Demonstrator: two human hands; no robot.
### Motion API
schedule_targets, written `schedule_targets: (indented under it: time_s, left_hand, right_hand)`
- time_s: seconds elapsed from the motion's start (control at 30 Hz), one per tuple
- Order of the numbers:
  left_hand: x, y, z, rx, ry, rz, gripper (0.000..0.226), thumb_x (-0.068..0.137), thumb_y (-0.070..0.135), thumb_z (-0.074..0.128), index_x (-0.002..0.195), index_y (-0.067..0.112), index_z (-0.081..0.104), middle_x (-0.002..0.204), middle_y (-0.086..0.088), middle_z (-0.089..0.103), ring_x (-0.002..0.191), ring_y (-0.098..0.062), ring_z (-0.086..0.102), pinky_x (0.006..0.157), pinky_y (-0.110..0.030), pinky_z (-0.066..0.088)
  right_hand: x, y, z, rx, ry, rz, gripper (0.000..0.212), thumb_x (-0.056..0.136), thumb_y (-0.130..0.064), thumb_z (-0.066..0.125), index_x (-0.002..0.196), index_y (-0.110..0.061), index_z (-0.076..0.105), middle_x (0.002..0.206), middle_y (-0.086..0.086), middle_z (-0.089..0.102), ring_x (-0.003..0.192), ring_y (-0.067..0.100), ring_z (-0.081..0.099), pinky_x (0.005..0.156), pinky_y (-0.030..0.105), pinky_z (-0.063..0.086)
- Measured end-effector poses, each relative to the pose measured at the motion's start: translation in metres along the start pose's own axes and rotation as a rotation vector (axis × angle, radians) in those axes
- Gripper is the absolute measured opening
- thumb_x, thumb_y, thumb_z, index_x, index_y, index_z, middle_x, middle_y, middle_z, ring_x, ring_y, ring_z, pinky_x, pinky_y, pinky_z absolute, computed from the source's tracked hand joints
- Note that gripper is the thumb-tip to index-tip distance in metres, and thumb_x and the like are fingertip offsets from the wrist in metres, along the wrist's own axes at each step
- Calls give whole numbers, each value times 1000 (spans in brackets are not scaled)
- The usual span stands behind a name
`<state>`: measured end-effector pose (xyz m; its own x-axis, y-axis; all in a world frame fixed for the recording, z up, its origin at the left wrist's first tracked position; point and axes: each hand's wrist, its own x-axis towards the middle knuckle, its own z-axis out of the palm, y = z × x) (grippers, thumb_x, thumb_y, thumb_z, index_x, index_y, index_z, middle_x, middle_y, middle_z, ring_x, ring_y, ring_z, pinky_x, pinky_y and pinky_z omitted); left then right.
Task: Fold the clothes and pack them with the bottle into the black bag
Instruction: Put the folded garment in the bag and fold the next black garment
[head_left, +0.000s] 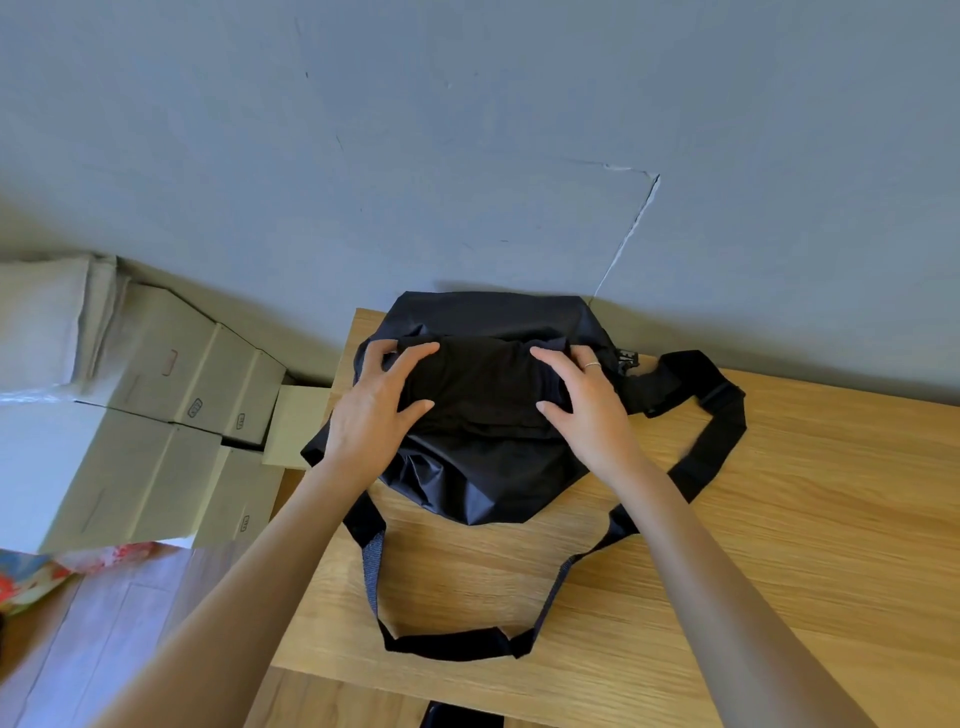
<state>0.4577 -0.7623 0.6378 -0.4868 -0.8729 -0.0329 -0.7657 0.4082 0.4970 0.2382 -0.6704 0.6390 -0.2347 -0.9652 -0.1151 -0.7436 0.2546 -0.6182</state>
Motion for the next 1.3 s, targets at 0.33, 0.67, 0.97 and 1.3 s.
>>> schedule_targets:
  time_s: [0.33, 0.67, 0.97, 1.3]
  left_hand:
    - [-1, 18, -2, 46, 51, 343, 48, 92, 48, 41, 136, 29, 47, 139, -1, 41, 127, -22, 32, 101, -41, 30]
    - [8, 42, 46, 369, -423, 602, 65, 92, 61, 9, 148, 31, -5, 156, 9, -13, 143, -14, -20, 112, -44, -20]
    - [5, 37, 49, 414, -420, 633, 66, 93, 61, 9, 149, 29, -6, 156, 8, -15, 143, -16, -21, 112, -46, -20]
    - [1, 33, 53, 431, -368, 666, 66, 95, 61, 11, 150, 27, -2, 158, 3, -8, 145, -19, -14, 113, -48, -13]
  right_hand:
    - [-4, 27, -25, -121, 211, -63, 50, 81, -6, 69, 128, -15, 55, 124, 4, 54, 115, 20, 46, 95, 29, 36]
    - [6, 41, -21, -360, 41, -120, 59, 84, -17, 68, 139, -14, 46, 153, -2, 30, 143, 20, 23, 110, 41, 32]
    - [7, 37, -17, -492, 12, -113, 64, 84, -2, 60, 143, -9, 38, 158, -1, 17, 146, 17, 11, 98, 33, 45]
    - [18, 38, -6, -515, 179, -156, 33, 80, -1, 69, 113, -2, 66, 134, 11, 56, 129, 29, 47, 88, 43, 53]
